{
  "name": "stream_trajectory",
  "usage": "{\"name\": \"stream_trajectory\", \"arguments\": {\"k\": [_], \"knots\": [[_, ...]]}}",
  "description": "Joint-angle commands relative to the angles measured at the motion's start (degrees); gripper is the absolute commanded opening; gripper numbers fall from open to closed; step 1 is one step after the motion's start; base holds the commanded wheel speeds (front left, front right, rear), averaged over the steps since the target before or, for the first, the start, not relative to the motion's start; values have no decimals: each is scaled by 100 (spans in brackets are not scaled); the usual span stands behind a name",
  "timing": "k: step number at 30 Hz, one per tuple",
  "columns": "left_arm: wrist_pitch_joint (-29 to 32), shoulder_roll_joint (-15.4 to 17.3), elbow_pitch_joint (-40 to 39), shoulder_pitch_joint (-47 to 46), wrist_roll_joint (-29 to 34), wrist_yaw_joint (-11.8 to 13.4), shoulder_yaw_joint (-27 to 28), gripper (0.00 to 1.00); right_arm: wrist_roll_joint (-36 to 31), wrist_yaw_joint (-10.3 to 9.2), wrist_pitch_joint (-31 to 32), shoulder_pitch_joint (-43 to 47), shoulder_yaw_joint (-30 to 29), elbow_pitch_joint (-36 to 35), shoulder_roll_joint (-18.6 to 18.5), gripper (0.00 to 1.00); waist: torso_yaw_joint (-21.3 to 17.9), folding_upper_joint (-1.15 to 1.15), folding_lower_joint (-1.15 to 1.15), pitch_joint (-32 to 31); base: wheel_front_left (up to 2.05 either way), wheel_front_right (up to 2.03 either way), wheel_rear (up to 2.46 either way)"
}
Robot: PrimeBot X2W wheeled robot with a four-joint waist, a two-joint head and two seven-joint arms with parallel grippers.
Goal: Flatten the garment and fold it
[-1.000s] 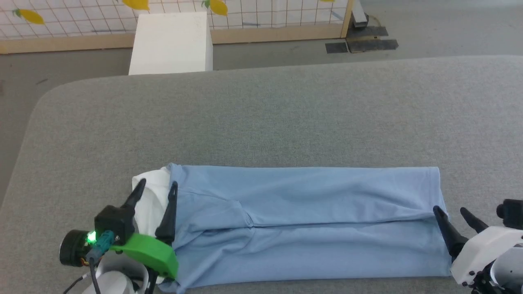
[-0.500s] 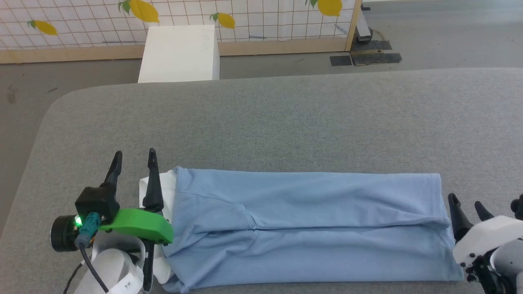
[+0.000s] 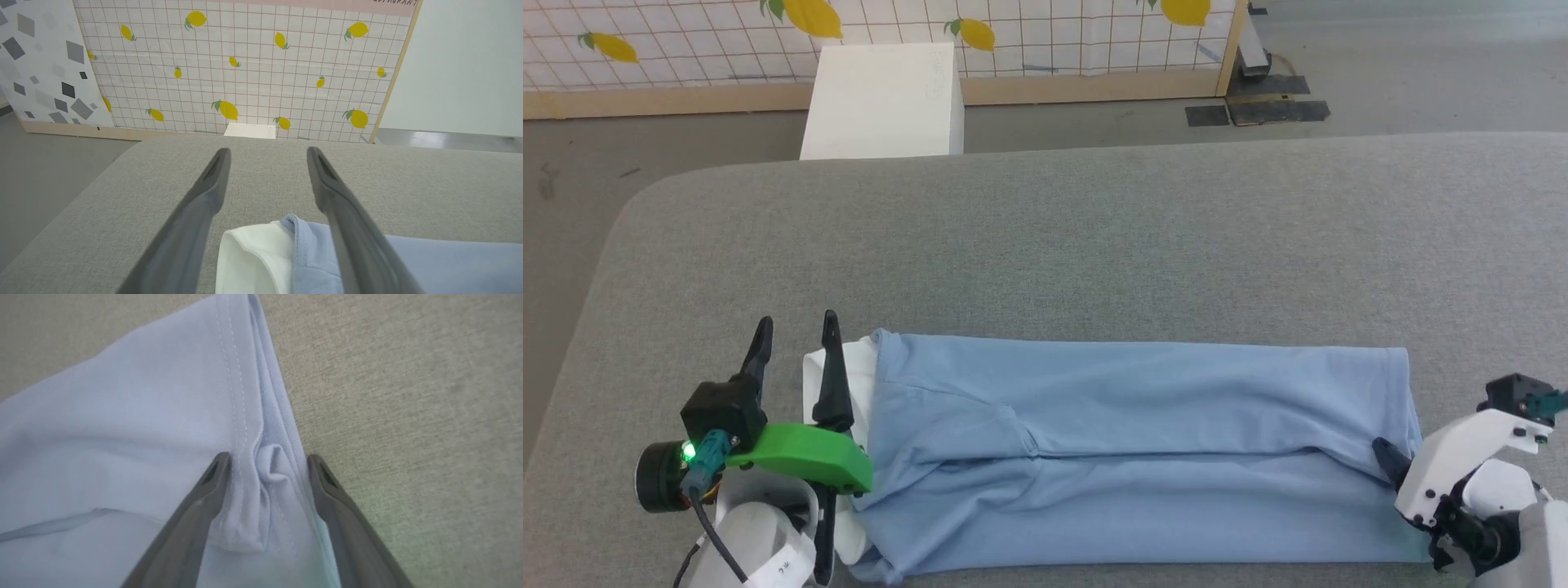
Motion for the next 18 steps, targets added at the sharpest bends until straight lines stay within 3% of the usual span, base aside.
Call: {"name": "stream_trajectory", "arguments": {"k": [1,3,5,7,8,13,18], "knots": [[-27,-49,31,71,111,-68,38,100,-45,-9,194,-14,-5,132,33,100,11,0,0,8,0,0,0],[-27,-98,66,67,176,-135,100,100,-16,-9,427,-31,33,192,33,100,13,0,0,15,0,0,0],[-27,-145,112,70,227,-201,155,100,64,-9,526,-42,88,190,33,44,8,0,0,25,0,0,0],[-27,-185,151,66,276,-262,203,100,89,-9,516,-33,130,150,33,4,2,0,0,29,0,0,0],[-27,-206,164,64,304,-289,232,100,117,-9,501,-25,147,132,33,0,-1,0,0,28,0,0,0],[-27,-282,216,69,416,-400,341,100,51,-9,301,20,106,-21,33,0,-20,0,0,19,0,0,0],[-27,-355,255,54,500,-494,442,100,-578,-9,-150,43,-338,-304,-15,0,-21,0,0,26,0,0,0]]}}
